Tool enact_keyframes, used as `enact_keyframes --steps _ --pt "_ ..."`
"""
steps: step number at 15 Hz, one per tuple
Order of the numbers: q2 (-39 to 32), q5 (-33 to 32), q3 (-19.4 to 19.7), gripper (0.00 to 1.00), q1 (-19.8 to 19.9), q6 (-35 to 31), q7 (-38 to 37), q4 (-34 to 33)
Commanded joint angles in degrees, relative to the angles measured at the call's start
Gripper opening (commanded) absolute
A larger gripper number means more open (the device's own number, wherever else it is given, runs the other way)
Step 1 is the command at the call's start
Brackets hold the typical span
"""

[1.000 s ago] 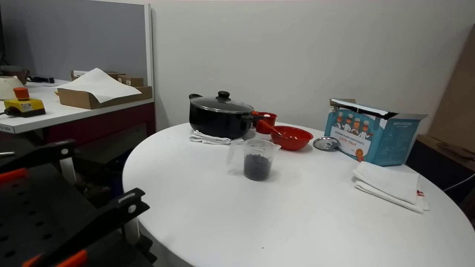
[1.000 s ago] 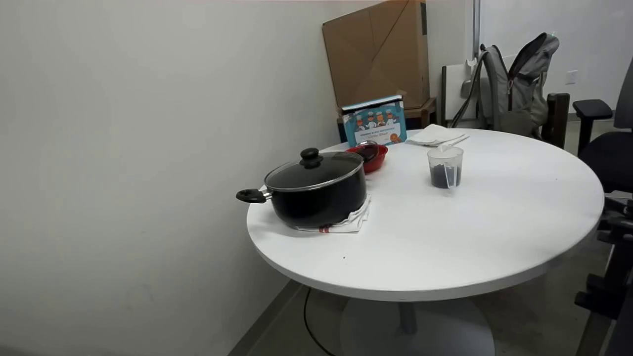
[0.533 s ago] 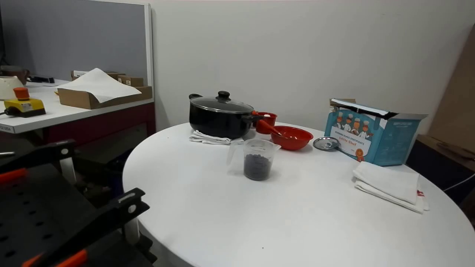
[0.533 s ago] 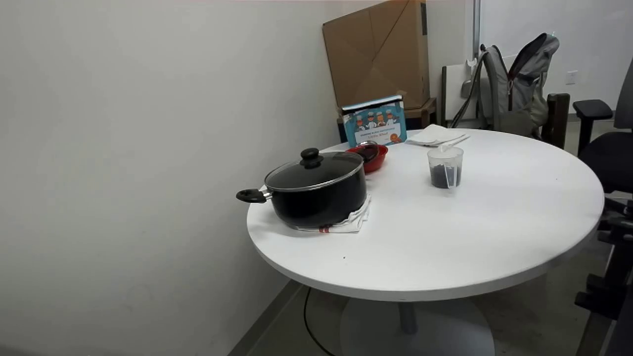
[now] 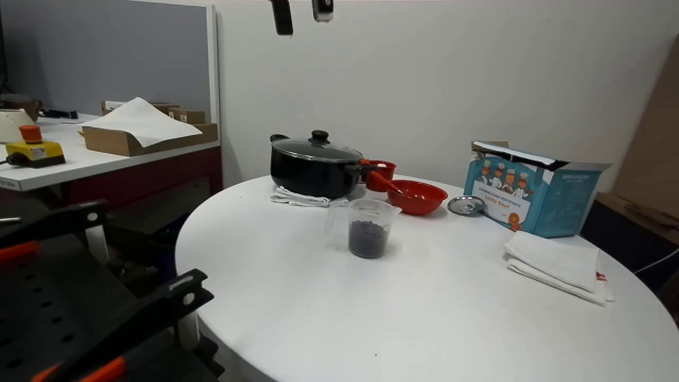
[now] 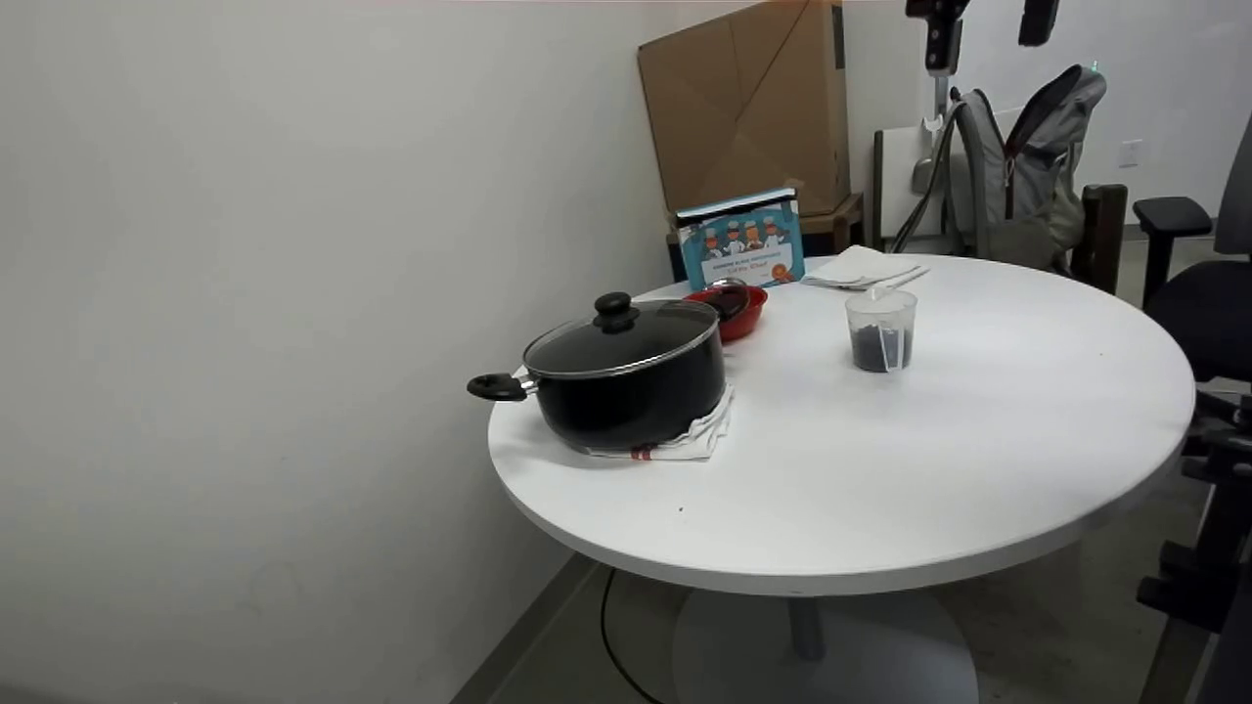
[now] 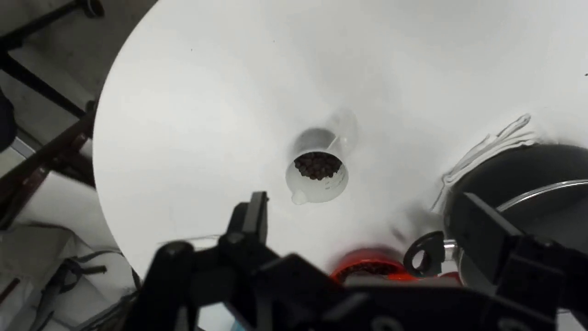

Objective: Pick up the jar and pour some of its contents in the bowl

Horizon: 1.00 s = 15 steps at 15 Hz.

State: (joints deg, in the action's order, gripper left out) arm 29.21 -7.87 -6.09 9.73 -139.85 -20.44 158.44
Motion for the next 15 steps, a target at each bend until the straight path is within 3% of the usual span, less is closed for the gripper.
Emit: enact_keyframes --steps 1,6,13,15 --pt "-5.7 4.0 0.9 1.00 0.7 -3.3 -6.7 -0.1" --pt "-10.4 8.4 2.6 1.00 2.5 -11.7 -13.4 -0.1" --pt "-22.7 1.1 -0.6 1.00 7.1 -26.3 -25.8 -2.8" --pt "-27.0 -0.1 0.4 1.00 6.2 -28.4 -28.3 -4.6"
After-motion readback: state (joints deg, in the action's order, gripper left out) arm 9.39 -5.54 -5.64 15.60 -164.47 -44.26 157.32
